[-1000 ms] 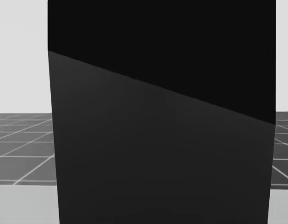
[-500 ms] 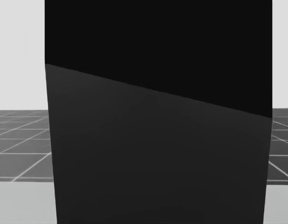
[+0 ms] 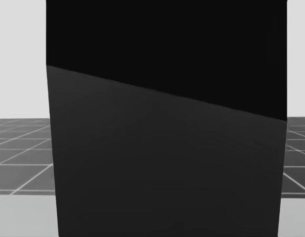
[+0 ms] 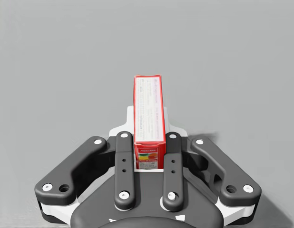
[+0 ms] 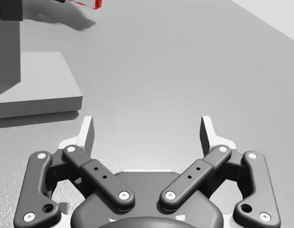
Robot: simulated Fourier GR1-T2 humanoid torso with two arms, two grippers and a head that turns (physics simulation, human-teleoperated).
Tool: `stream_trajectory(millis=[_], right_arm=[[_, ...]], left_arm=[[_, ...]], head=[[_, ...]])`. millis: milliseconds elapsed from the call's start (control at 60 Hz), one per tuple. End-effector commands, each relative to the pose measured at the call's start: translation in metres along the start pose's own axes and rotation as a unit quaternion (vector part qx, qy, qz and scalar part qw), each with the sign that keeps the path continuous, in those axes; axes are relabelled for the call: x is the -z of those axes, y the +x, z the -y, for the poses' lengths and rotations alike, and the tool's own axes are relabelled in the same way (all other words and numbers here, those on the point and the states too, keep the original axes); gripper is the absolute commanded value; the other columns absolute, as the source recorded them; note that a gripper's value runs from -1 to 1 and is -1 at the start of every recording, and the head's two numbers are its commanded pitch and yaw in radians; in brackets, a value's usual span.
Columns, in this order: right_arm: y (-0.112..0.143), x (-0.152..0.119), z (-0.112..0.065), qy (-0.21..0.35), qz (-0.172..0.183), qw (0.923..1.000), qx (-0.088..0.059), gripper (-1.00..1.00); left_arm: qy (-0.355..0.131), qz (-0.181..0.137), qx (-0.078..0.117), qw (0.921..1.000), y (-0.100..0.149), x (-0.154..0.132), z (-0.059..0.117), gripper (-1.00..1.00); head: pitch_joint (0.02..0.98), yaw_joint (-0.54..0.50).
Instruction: Reach around the screen and pick up the object behind it.
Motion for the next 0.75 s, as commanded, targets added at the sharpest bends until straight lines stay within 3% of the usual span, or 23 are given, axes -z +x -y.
stream_trajectory(millis=[17,217,267,300,583,600,750], right_arm=[[0.013,0.000,0.002,-0.004,0.129,0.9917,-0.001,-1.00],[0.013,0.000,0.002,-0.008,0.129,0.9916,-0.004,-1.00],[0.013,0.001,0.003,-0.015,0.132,0.9910,-0.014,-1.00],[0.013,0.001,0.003,-0.016,0.131,0.9912,-0.008,-1.00],[0.012,0.002,0.004,-0.031,0.128,0.9912,0.000,-1.00],[0.012,0.002,0.004,-0.031,0.129,0.9912,-0.001,-1.00],[0.011,0.002,0.004,-0.031,0.129,0.9912,0.003,-1.00]], left_arm=[[0.018,0.009,0.021,0.9996,0.024,-0.031,-0.033,1.00],[0.059,0.042,0.040,0.9965,0.057,-0.054,-0.052,1.00],[0.066,0.053,0.052,0.9951,0.070,-0.057,-0.053,1.00],[0.068,0.059,0.057,0.9942,0.078,-0.059,-0.053,1.00],[0.096,0.116,0.118,0.9815,0.145,-0.064,-0.043,1.00],[0.102,0.126,0.130,0.9782,0.158,-0.064,-0.040,1.00],[0.114,0.173,0.157,0.9656,0.202,-0.067,-0.028,1.00]], head=[[0.145,0.03],[0.141,0.03],[0.139,0.03],[0.139,0.03],[0.137,0.03],[0.137,0.03],[0.137,0.03]])
